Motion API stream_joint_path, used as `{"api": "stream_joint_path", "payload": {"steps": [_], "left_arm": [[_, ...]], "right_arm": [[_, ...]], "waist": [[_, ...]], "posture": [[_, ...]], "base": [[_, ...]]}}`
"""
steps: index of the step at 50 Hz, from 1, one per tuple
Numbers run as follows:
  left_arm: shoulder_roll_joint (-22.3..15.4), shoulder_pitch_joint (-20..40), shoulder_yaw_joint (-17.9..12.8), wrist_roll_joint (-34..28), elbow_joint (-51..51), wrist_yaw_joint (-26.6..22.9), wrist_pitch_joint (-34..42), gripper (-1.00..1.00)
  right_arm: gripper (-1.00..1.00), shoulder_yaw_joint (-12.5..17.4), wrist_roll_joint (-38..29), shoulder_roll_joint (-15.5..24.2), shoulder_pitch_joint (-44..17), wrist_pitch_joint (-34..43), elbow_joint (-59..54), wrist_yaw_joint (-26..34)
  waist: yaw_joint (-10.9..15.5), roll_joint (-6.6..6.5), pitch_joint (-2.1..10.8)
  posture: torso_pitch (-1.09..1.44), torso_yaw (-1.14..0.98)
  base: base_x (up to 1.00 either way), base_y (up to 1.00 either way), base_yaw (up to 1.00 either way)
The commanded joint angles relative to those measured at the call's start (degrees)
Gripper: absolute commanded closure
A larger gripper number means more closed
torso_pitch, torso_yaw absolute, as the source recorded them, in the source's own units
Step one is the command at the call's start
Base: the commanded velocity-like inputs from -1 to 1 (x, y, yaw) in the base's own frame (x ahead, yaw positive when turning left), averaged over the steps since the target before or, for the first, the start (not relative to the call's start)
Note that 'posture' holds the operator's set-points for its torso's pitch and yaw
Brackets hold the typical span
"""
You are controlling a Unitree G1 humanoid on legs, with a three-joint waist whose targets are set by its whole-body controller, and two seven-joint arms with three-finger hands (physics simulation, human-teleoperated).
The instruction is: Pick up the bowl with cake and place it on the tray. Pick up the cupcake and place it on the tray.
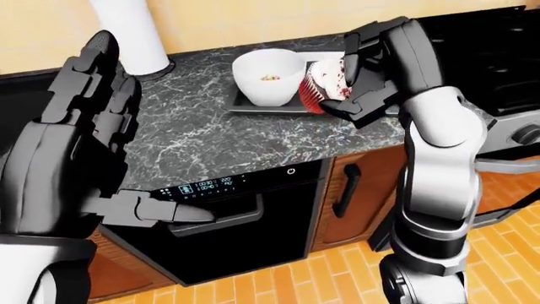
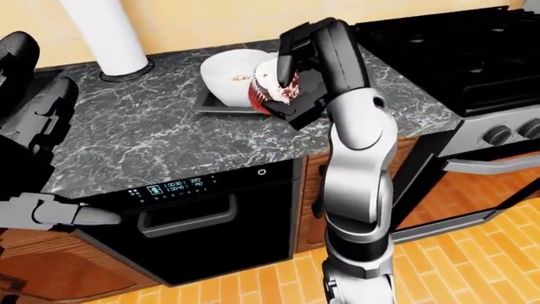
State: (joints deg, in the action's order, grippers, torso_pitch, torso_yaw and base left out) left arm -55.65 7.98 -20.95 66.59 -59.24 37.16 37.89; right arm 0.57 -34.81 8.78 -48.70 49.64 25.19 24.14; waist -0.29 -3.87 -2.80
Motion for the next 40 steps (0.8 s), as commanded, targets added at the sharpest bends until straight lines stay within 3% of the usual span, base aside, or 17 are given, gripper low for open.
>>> {"api": "stream_joint_path", "payload": {"steps": [1,5,7,9,10,11,12,13,16,20,22,28,30,32,34,36,40], "left_arm": [[-0.85,1.02,-1.42,-1.19,-0.76,-0.13,-1.9,-1.0],[-0.66,0.49,-1.5,-1.59,-0.76,-0.48,-2.2,-1.0],[-0.54,0.35,-1.36,-1.86,-0.76,-0.58,-2.28,-1.0],[-0.53,0.35,-1.5,-1.79,-0.76,-0.64,-2.23,-1.0],[-0.4,0.37,-1.64,-1.78,-0.76,-0.71,-2.11,-1.0],[-0.26,0.35,-1.62,-1.91,-0.76,-0.8,-2.06,-1.0],[-0.2,0.32,-1.56,-2.03,-0.76,-0.87,-2.06,-1.0],[-0.13,0.21,-1.42,-2.25,-0.76,-0.98,-2.13,-1.0],[-0.16,0.17,-1.67,-2.02,-0.76,-0.91,-2.06,-1.0],[-0.11,0.59,-1.02,-2.2,-0.76,-0.6,-1.92,-1.0],[-0.15,0.95,-0.82,-2.11,-0.76,-0.43,-1.74,-1.0],[0.11,0.5,-0.7,-2.64,-0.76,-0.73,-1.97,-1.0],[0.01,0.41,-0.92,-2.46,-0.76,-0.74,-2.05,-1.0],[0.13,0.22,-0.91,-2.67,-0.76,-0.86,-2.14,-1.0],[0.35,-0.14,-0.77,-3.22,-0.76,-1.16,-2.32,-1.0],[0.57,-0.2,-0.8,-3.43,-0.76,-1.35,-2.24,-1.0],[0.86,-0.21,-0.44,-3.9,-0.76,-1.51,-2.2,-1.0]], "right_arm": [[1.0,0.88,-0.32,0.7,-2.06,-1.67,1.93,-1.09],[1.0,0.68,-0.35,0.64,-2.06,-1.4,2.15,-1.03],[1.0,0.58,-0.37,0.57,-2.22,-1.32,2.13,-1.02],[1.0,0.59,-0.32,0.52,-2.23,-1.47,2.03,-1.07],[1.0,0.49,-0.41,0.48,-2.27,-1.32,2.14,-1.02],[1.0,0.44,-0.44,0.42,-2.23,-1.35,2.17,-1.01],[1.0,0.41,-0.48,0.39,-2.24,-1.32,2.21,-0.97],[1.0,0.25,-0.72,0.34,-2.38,-0.82,2.55,-0.73],[1.0,0.27,-0.75,0.25,-2.39,-0.98,2.45,-0.7],[1.0,0.32,-0.53,0.17,-2.01,-1.75,2.07,-0.87],[1.0,0.22,-0.55,0.1,-1.75,-2.25,2.01,-0.93],[1.0,0.07,-0.59,-0.37,-1.37,-2.68,2.08,-0.88],[1.0,-0.01,-0.84,-0.4,-1.79,-2.2,2.02,-0.78],[1.0,0.07,-0.67,-0.5,-1.51,-2.95,1.39,-1.16],[1.0,-0.05,-0.79,-0.54,-1.16,-3.33,1.19,-1.3],[1.0,-0.15,-1.0,-0.65,-1.14,-3.29,1.24,-1.2],[1.0,-0.06,-1.12,-0.73,-1.06,-3.31,1.33,-1.11]], "waist": [[-0.32,-1.19,1.71],[-0.01,-0.9,1.6],[0.17,0.14,1.36],[0.43,2.06,1.34],[0.53,3.79,1.72],[0.34,6.52,2.42],[0.22,4.13,1.86],[0.35,4.5,1.49],[0.11,3.0,1.44],[0.28,0.87,0.43],[-0.18,1.57,-0.35],[-0.49,2.32,-0.42],[-0.82,1.69,-0.36],[-1.2,0.23,-0.06],[-0.94,0.39,0.73],[-0.71,0.14,-0.28],[-0.56,-1.44,-0.2]], "posture": [[0.0,0.0],[0.0,0.0],[0.0,0.0],[0.0,0.0],[0.0,0.0],[0.0,0.0],[0.0,0.0],[0.0,0.0],[0.0,0.0],[0.0,0.0],[0.0,0.0],[0.0,0.0],[0.0,0.0],[0.0,0.0],[0.0,0.0],[0.0,0.0],[0.0,0.0]], "base": [[0.0,-0.34,0.0],[0.0,-0.4,0.0],[0.0,-0.41,0.0],[0.0,-0.42,0.0],[0.0,-0.41,0.0],[0.0,-0.42,0.0],[0.0,-0.41,0.0],[0.0,-0.41,0.0],[0.0,-0.42,0.0],[0.0,-0.36,0.0],[0.0,0.0,0.0],[0.0,0.0,0.0],[0.0,0.0,0.0],[0.0,0.0,0.0],[0.05,0.0,0.0],[0.16,0.0,0.0],[0.2,0.0,0.0]]}}
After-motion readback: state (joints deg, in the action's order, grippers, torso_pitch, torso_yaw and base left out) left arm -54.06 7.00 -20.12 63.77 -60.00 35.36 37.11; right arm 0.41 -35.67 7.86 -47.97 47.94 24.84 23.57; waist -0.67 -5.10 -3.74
